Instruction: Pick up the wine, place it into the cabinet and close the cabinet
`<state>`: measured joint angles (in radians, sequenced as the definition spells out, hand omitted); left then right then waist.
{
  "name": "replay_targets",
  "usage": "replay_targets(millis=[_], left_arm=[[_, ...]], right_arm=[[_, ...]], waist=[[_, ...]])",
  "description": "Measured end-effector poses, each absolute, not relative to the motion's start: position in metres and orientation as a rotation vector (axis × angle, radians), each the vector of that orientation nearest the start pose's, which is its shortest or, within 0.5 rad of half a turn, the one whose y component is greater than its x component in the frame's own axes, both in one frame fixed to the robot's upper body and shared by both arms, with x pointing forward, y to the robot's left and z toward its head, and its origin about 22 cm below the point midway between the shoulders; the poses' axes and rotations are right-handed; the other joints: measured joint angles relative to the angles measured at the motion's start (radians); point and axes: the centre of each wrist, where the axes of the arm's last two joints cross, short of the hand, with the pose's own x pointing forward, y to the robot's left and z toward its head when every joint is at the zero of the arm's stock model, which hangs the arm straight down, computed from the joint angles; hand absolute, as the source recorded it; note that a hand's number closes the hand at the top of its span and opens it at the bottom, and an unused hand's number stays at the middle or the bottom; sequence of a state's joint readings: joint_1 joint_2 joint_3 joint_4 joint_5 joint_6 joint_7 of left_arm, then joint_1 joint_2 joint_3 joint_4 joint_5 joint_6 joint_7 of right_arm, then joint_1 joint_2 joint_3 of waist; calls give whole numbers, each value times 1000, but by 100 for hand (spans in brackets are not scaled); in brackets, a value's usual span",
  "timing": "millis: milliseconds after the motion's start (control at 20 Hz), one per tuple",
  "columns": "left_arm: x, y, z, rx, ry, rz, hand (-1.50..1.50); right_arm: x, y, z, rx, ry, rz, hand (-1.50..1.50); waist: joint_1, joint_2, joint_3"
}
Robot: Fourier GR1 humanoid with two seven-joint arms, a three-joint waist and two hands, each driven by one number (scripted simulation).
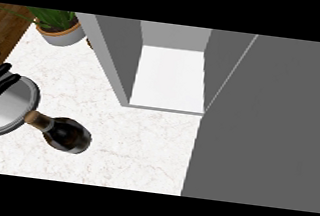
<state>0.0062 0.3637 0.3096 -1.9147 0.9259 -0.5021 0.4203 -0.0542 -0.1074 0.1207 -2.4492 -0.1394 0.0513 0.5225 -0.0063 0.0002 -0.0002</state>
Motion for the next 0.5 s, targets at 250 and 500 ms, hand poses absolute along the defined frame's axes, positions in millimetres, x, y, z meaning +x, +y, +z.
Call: replay_targets(millis=[250, 500], left_arm=[[237, 359, 108, -577, -1650, -192, -150], [253, 365, 74, -540, -1603, -206, -150]], right_arm=[[157, -211, 199, 231, -1950, 250, -150], [157, -206, 201, 252, -1953, 242, -150]], waist=[[-1, 0, 0], [-2, 0, 0]])
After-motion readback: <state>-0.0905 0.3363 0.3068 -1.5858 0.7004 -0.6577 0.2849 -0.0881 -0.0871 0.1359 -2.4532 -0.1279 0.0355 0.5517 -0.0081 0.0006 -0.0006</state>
